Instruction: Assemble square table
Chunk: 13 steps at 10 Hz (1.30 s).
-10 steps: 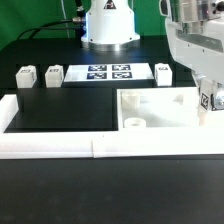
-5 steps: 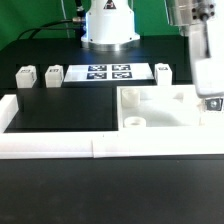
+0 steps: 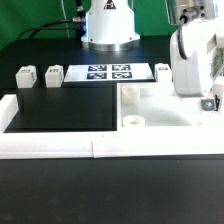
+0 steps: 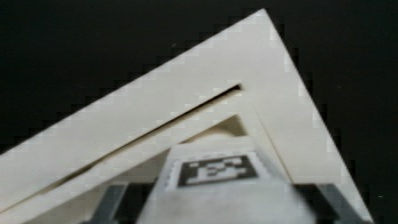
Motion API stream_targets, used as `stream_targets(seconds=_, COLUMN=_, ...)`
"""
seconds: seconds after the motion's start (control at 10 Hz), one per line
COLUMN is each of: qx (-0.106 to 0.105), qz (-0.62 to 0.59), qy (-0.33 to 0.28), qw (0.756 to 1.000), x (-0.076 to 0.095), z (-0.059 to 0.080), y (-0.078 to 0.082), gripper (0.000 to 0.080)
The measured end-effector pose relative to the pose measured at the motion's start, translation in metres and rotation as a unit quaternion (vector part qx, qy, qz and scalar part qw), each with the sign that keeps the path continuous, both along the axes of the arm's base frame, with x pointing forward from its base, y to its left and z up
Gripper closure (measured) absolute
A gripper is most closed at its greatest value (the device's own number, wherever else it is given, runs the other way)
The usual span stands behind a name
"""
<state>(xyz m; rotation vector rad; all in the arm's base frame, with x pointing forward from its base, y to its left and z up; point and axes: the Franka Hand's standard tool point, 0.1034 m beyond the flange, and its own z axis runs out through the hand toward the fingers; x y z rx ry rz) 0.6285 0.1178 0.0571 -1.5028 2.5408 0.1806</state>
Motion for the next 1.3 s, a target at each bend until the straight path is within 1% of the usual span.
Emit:
stream_targets(seconds=0.1, qx=0.0, qz=0.003, qy=-0.001, qw=1.0, x=0.0, z=0.0, y=0.0, gripper=0.0342)
stream_targets(seconds=0.2, qx=0.0, qz=0.003, qy=-0.001, qw=1.0, x=0.0, z=0.0, y=0.0, gripper=0.0197)
stream_targets(seconds=0.3, qx=0.0, qz=0.005, qy=-0.001, qw=1.0, x=0.0, z=0.0, y=0.0, gripper=0.0164)
stream_targets(seconds=0.5, qx=0.0, qz=0.01, qy=-0.003, qw=1.0, x=0.0, z=0.001, y=0.003, gripper=0.0152)
stream_targets(seconds=0.6, qx=0.003, qz=0.023, qy=-0.011, qw=1.0, x=0.0, z=0.012, y=0.011, gripper=0.0151)
stream_targets(seconds=0.7, qx=0.005, qz=0.031, qy=-0.021, qw=0.999, x=-0.001, z=0.026, y=0.014, gripper=0.0151)
stream_targets(seconds=0.9, qx=0.008, qz=0.036, qy=-0.034, qw=0.999, x=-0.003, z=0.047, y=0.019, gripper=0.0151)
stream_targets(seconds=1.0, qx=0.011, qz=0.039, qy=-0.035, qw=0.999, x=-0.003, z=0.054, y=0.02, gripper=0.0151)
stream_targets(seconds=1.3, qx=0.009, qz=0.043, qy=-0.035, qw=0.998, x=-0.003, z=0.051, y=0.02, gripper=0.0151)
